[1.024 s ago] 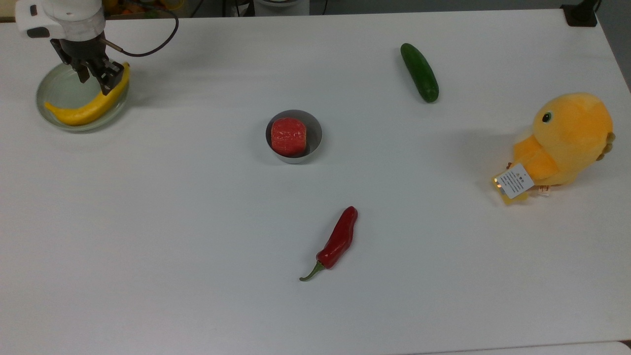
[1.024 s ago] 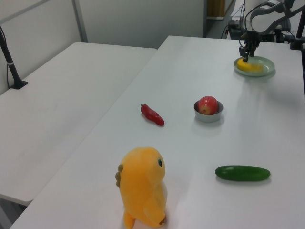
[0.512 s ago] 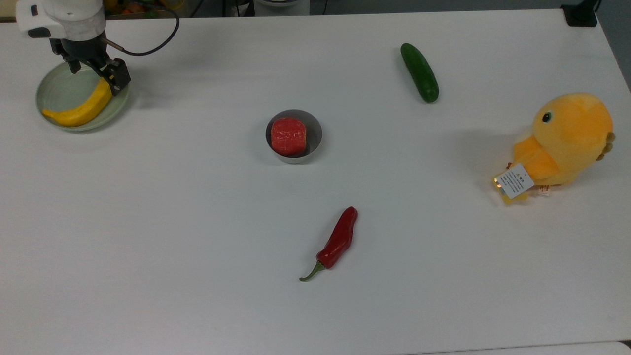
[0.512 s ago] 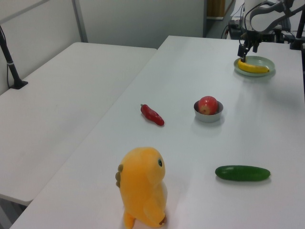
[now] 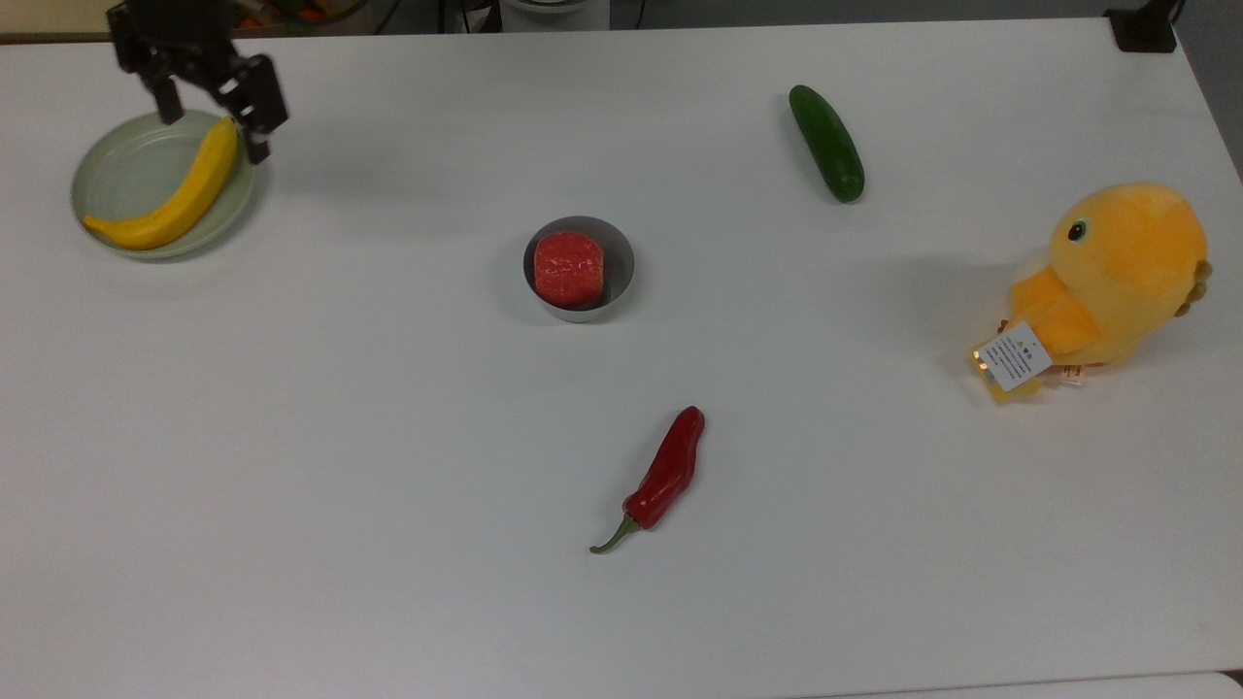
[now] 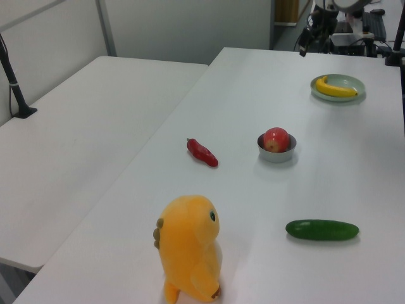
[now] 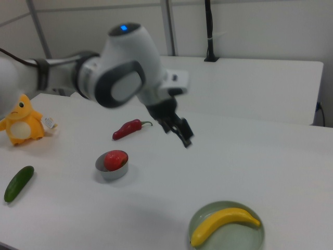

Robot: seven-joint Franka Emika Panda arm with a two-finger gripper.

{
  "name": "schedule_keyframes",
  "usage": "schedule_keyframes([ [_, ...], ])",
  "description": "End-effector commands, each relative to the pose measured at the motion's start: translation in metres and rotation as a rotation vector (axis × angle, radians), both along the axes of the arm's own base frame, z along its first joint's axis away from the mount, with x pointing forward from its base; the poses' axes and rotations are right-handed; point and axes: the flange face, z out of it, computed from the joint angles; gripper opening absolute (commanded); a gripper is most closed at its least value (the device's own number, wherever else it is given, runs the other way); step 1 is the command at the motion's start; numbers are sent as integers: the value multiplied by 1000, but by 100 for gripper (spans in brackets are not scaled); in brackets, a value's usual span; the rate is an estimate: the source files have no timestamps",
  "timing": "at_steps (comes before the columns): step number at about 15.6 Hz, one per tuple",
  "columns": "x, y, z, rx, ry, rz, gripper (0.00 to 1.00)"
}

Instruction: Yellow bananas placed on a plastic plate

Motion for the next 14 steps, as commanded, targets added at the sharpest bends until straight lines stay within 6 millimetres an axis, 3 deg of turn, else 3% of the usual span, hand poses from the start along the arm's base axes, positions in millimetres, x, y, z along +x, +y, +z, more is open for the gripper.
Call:
schedule_keyframes([
  [1,9,60,39,68,36,49,100],
  [4,20,115,44,84,40,128,100],
  [8,25,177,34,86,71,235,100],
  [14,26,192,26,83,97,279,100],
])
